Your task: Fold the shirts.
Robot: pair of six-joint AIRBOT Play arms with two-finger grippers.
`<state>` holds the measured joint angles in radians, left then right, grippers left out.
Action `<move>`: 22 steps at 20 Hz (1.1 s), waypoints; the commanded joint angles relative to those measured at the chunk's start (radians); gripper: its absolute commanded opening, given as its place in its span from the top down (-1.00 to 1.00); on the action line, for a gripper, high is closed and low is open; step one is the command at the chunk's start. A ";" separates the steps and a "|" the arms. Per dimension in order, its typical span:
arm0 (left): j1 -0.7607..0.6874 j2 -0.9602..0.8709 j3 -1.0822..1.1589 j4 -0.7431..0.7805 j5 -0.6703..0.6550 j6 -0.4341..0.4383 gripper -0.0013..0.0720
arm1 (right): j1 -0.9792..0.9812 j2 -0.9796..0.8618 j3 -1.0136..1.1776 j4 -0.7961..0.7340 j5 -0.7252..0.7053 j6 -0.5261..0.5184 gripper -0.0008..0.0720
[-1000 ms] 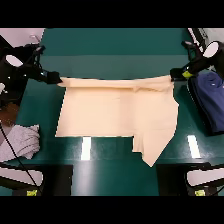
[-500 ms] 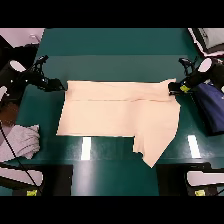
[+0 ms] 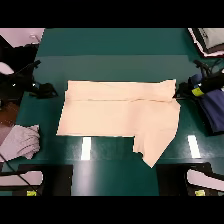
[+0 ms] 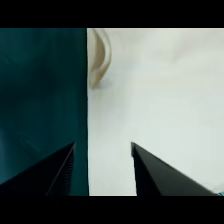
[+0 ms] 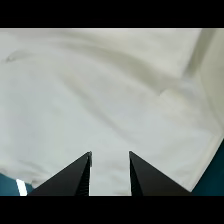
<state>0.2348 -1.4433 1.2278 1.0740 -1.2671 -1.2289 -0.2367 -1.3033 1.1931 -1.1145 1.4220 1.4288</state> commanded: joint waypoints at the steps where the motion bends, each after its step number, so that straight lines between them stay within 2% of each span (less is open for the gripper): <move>1: 0.076 0.150 -0.208 -0.001 -0.006 -0.001 -0.21 | -0.055 0.139 -0.135 0.076 0.051 -0.056 0.18; 4: 0.084 0.232 -0.403 -0.012 0.024 0.015 -0.21 | -0.064 0.232 -0.236 0.076 0.026 -0.069 0.18; 8: 0.084 0.243 -0.556 -0.095 0.052 0.055 -0.21 | -0.064 0.292 -0.303 0.077 0.021 -0.069 0.18; 17: 0.084 0.242 -0.626 -0.094 0.067 0.051 -0.20 | -0.064 0.357 -0.311 0.076 0.020 -0.069 0.18; 18: 0.084 0.243 -0.626 -0.095 0.059 0.053 0.11 | -0.064 0.356 -0.311 0.074 0.027 -0.069 0.18; 19: 0.084 0.243 -0.625 -0.095 0.047 0.064 0.80 | -0.064 0.356 -0.311 0.067 0.037 -0.069 0.18; 20: 0.084 0.243 -0.622 -0.100 0.033 0.079 0.90 | -0.064 0.356 -0.311 0.061 0.048 -0.069 0.18; 22: 0.084 0.244 -0.600 -0.101 0.013 0.082 0.91 | -0.064 0.356 -0.312 0.008 0.072 -0.058 0.18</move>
<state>0.3172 -1.2022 0.6117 0.9890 -1.2148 -1.1614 -0.3008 -0.9508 0.8818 -1.0592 1.4635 1.3602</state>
